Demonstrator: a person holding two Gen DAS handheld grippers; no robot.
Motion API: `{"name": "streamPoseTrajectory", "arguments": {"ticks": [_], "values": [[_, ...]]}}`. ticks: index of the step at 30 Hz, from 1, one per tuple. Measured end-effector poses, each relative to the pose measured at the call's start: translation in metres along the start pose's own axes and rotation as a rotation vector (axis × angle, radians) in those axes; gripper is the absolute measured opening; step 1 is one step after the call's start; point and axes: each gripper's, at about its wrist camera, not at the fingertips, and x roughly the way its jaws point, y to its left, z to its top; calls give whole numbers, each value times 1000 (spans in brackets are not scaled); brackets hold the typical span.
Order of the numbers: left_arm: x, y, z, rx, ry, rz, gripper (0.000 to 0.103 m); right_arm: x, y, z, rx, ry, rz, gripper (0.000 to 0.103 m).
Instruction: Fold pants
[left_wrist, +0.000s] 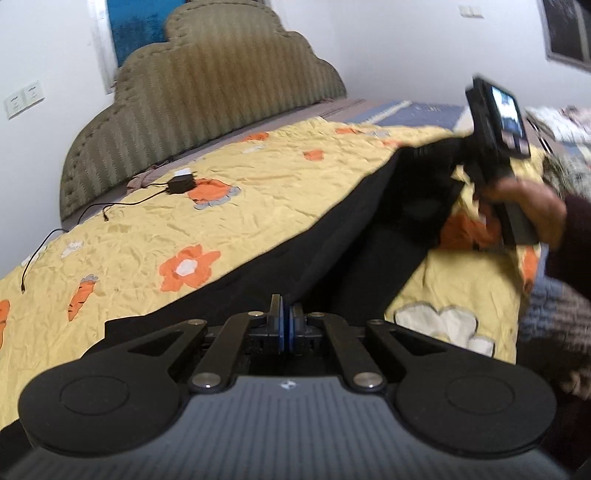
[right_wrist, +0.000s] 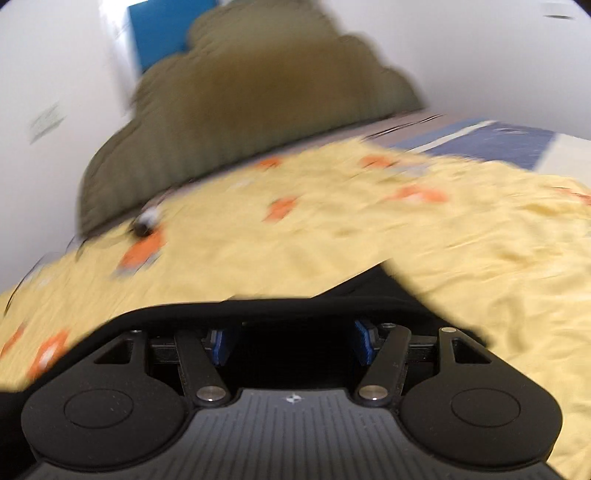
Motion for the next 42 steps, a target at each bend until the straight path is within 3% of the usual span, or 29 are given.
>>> {"name": "streamPoseTrajectory", "arguments": {"ticks": [3,7,9,11,15,18,21,22,27,29,34,39,42], "values": [[10,-9,-11,45,38,-10,2,-12,-15,-2,20,-97,-117,61],[20,-18,-25,94,93,-23,3,-28,-36,-15,18,-135,-213,61],[24,-20,-31,117,115,-24,3,-34,-48,-20,3,-106,-209,61],[27,-21,-36,128,135,-30,3,-40,-63,-21,62,-56,-123,61],[28,-19,-40,115,147,-38,3,-37,-106,-19,416,71,188,63],[27,-19,-40,114,146,-36,3,-21,-126,-25,611,119,372,63],[27,-17,-41,111,143,-38,3,-15,-139,-30,749,129,491,64],[28,-17,-41,108,144,-39,3,-15,-143,-33,795,131,521,68],[29,-16,-41,109,150,-44,3,-9,-161,-54,1019,193,633,80],[29,-17,-40,113,150,-41,3,-3,-163,-57,1078,201,635,84],[30,-16,-40,103,148,-46,3,2,-156,-57,1078,247,680,85],[29,-18,-41,101,148,-42,3,25,-154,-47,1076,255,654,85],[28,-17,-42,85,146,-44,3,45,-145,-39,1081,272,726,85]]}}
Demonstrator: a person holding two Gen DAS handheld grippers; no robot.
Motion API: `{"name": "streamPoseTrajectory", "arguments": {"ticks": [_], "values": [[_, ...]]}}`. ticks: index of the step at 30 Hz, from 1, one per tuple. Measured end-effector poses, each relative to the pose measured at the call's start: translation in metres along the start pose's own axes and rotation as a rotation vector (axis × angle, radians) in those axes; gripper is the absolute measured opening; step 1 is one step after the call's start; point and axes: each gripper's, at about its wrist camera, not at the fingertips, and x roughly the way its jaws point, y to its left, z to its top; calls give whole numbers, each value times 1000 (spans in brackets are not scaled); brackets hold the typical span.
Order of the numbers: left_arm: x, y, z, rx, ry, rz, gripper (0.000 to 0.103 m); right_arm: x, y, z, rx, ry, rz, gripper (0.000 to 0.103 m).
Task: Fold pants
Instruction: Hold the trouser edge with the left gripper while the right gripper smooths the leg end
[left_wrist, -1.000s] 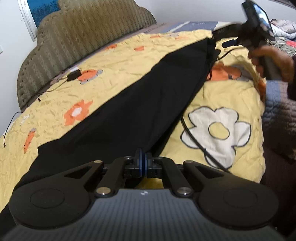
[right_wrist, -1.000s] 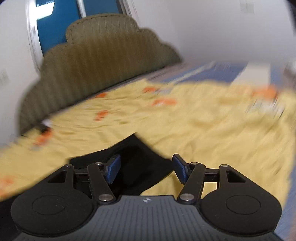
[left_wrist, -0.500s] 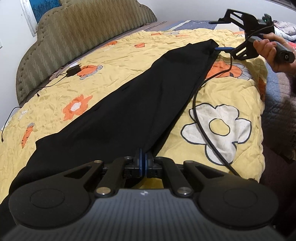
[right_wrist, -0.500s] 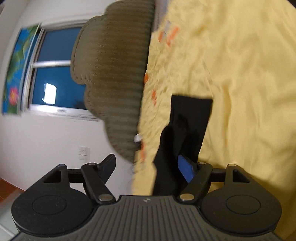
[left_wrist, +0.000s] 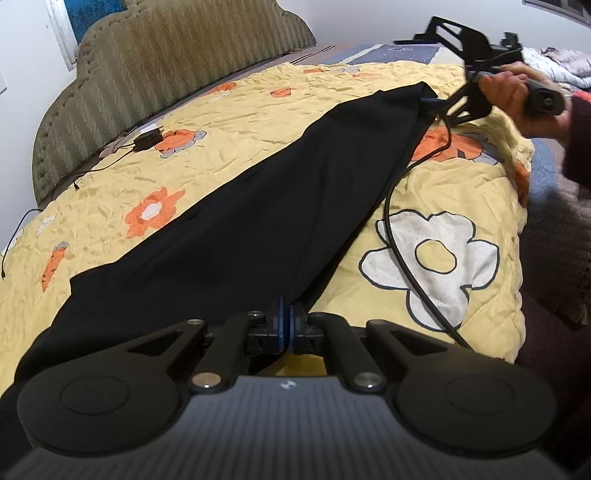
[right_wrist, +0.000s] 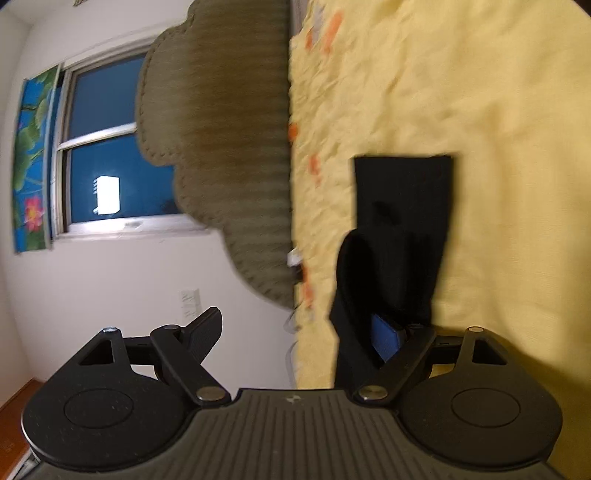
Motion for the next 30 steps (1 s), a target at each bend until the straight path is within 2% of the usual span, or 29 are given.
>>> {"name": "streamPoseTrajectory", "arguments": {"ticks": [2,4,5,6,7,9,10,11,18,20,21,22,24,26,30], "values": [[2,-1,0,1,6,1,3,12,-3,2,30,-24,-51,82],[2,-1,-1,5,7,0,3,22,-2,6,34,-63,-41,83],[3,-1,-1,5,7,0,3,26,1,8,7,-66,-49,80],[2,-1,-1,1,6,-1,3,28,5,8,-24,-86,-45,67],[2,0,-1,-2,2,-4,3,28,8,8,-57,-103,-3,51],[2,1,-1,-6,3,-1,3,25,15,7,-119,-110,160,39],[2,1,-2,-8,6,-1,3,21,20,5,-150,-127,216,39],[3,1,-2,-12,9,-2,3,16,25,3,-181,-143,234,39],[5,1,-4,-3,10,-6,3,-24,11,-4,-243,-287,-99,41],[6,1,-3,-2,12,-6,3,-27,18,-3,-294,-248,-147,47],[6,1,-3,-4,13,-6,3,-24,20,-2,-307,-218,-176,56],[7,2,-3,-6,14,-6,3,-22,23,-3,-319,-211,-209,60],[6,1,-3,-9,12,-3,3,-20,29,-5,-373,-222,-265,61],[6,1,-4,-8,12,-3,3,-16,33,-3,-393,-218,-361,63],[7,1,-4,-11,12,-7,3,-5,26,2,-340,-164,-361,67]]}}
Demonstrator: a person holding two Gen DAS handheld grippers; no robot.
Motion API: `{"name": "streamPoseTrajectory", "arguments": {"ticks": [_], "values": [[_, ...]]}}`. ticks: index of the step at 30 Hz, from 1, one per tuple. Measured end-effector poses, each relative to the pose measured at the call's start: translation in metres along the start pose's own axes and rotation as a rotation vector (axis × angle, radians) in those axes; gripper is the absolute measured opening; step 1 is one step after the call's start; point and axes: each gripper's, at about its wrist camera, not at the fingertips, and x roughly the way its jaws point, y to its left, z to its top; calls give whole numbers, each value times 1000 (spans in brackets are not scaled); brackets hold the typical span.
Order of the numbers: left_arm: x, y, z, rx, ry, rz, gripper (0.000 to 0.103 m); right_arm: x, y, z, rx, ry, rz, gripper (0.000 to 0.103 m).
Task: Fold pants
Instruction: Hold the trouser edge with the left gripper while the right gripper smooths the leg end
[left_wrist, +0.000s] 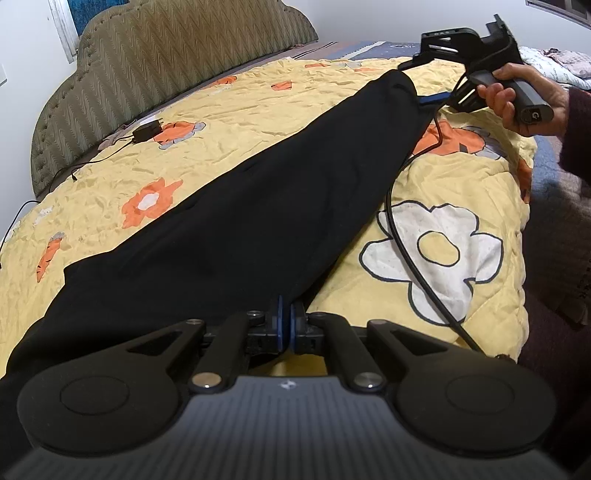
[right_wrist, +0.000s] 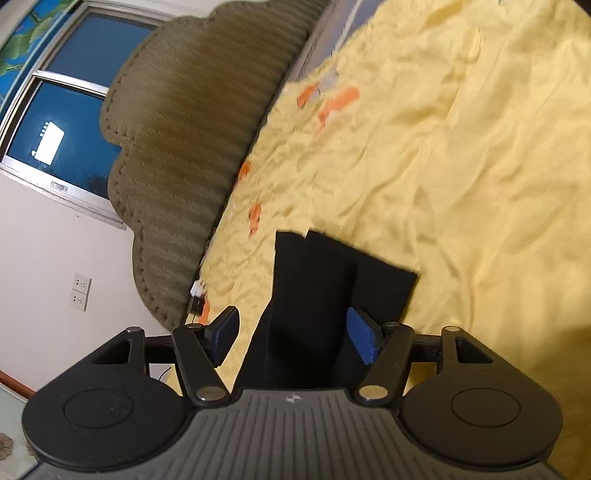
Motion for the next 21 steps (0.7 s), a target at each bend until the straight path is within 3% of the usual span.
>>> {"name": "streamPoseTrajectory", "arguments": {"ticks": [2,4,5,6,7,11,13,15,19,21], "values": [[0,0,0,-2,0,0,3,12,-3,0,57,20,51,72],[0,0,0,-3,0,0,4,20,-4,3,77,-1,83,68],[-1,1,0,-5,-1,1,4,23,-3,4,75,-12,91,59],[-1,0,0,-8,-4,1,4,24,-3,5,78,-10,103,30],[-1,1,0,-11,-8,1,4,22,-2,4,79,-2,120,17],[-1,2,0,-27,-10,2,4,-7,11,-4,-6,-107,146,13],[0,1,1,-26,-14,6,4,-23,21,-9,-92,-190,73,13],[0,1,2,-31,-14,6,5,-31,31,-12,-198,-244,-63,13],[-2,3,1,-42,-14,4,7,-22,41,-14,-305,-158,-159,14],[-5,3,1,-50,-21,2,7,-22,45,-16,-344,-172,-189,14]]}}
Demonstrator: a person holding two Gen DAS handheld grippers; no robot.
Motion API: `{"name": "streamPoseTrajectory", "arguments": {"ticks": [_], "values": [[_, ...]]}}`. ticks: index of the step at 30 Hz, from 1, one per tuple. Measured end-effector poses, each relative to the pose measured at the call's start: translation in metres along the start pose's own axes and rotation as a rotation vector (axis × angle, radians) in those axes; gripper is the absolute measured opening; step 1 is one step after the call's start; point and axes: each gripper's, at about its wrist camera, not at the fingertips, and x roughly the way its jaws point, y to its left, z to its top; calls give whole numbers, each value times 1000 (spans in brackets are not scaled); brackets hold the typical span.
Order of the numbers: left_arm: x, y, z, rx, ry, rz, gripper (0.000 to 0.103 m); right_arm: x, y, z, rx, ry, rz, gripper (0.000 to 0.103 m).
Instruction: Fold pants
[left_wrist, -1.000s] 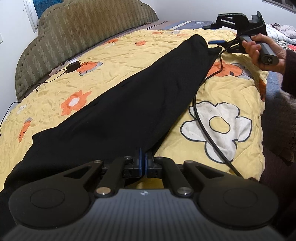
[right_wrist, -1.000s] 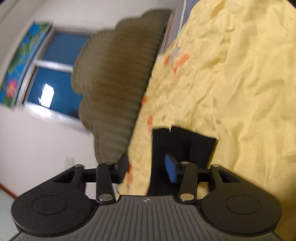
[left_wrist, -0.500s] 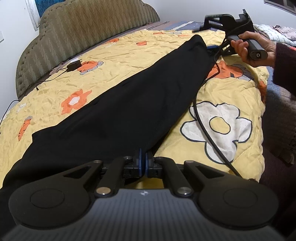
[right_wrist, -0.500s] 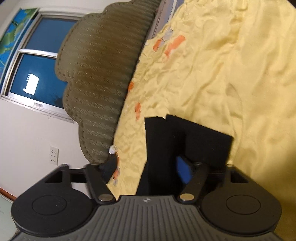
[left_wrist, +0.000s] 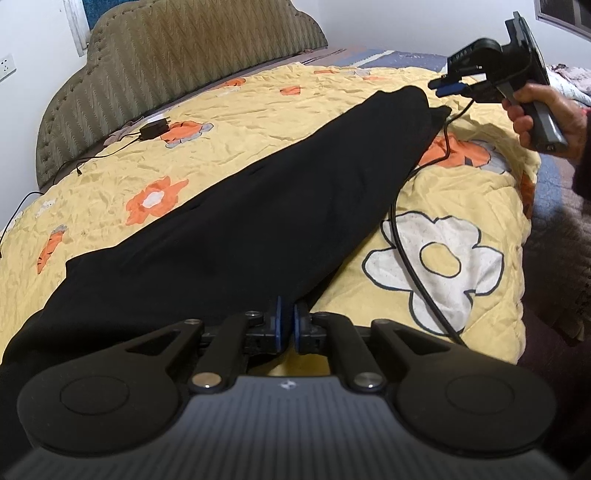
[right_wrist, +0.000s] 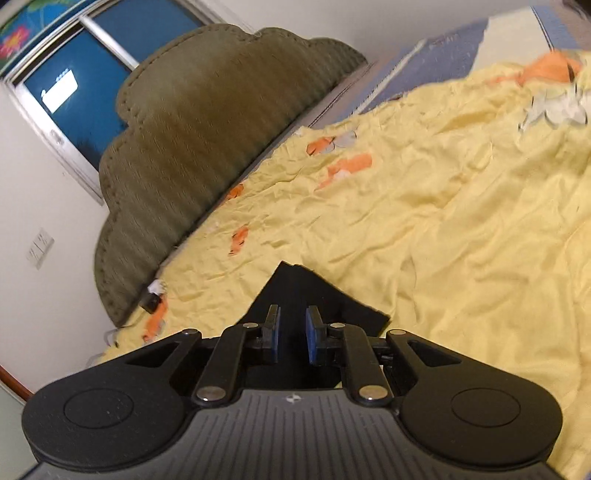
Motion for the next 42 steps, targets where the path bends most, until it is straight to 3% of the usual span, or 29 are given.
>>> {"name": "streamPoseTrajectory", "arguments": {"ticks": [2,3,4,6,8,11,13,16,21,25,28,29,32,34,35,36,37,38,39,40,42], "values": [[0,0,0,-6,1,-3,7,0,-2,6,-2,-23,-27,22],[1,0,0,-5,3,-3,7,-1,-9,10,23,-23,-22,34],[1,0,0,-3,4,-2,8,3,-14,15,37,-22,-26,57],[2,-1,-1,-1,5,0,8,16,-15,26,-14,-14,-53,79],[1,0,-1,-8,3,-2,8,31,-19,33,-52,8,-34,79],[3,1,0,-16,6,-4,8,57,-25,35,-35,175,129,74],[3,1,0,-15,9,-2,8,62,-22,30,-63,192,109,20],[3,1,0,-18,8,1,8,43,-19,28,-104,140,156,10],[1,3,4,-50,-2,23,11,7,8,7,-308,80,61,10],[4,5,7,-87,11,66,45,16,16,5,-399,37,-41,11],[-6,4,6,-88,5,82,59,38,12,10,-381,36,-150,16],[-13,5,5,-92,-3,89,65,43,11,12,-386,35,-229,16],[-36,11,-2,-116,-31,104,73,29,13,8,-438,-46,-362,16],[-49,16,-8,-139,-42,113,75,5,27,1,-479,-108,-305,18],[-53,19,-10,-151,-44,120,76,-5,37,-5,-506,-115,-237,21],[-57,22,-11,-161,-49,131,76,-12,50,-13,-550,-92,-143,34],[-59,25,-12,-172,-54,139,76,-13,63,-24,-613,-40,-56,59],[-61,29,-13,-187,-59,144,76,-8,75,-36,-683,26,-1,71],[-63,32,-15,-206,-62,152,76,0,84,-48,-747,81,17,76],[-65,37,-17,-229,-65,156,76,11,93,-61,-824,108,-22,75],[-70,47,-24,-273,-74,151,76,20,109,-80,-928,52,-146,75]]}}
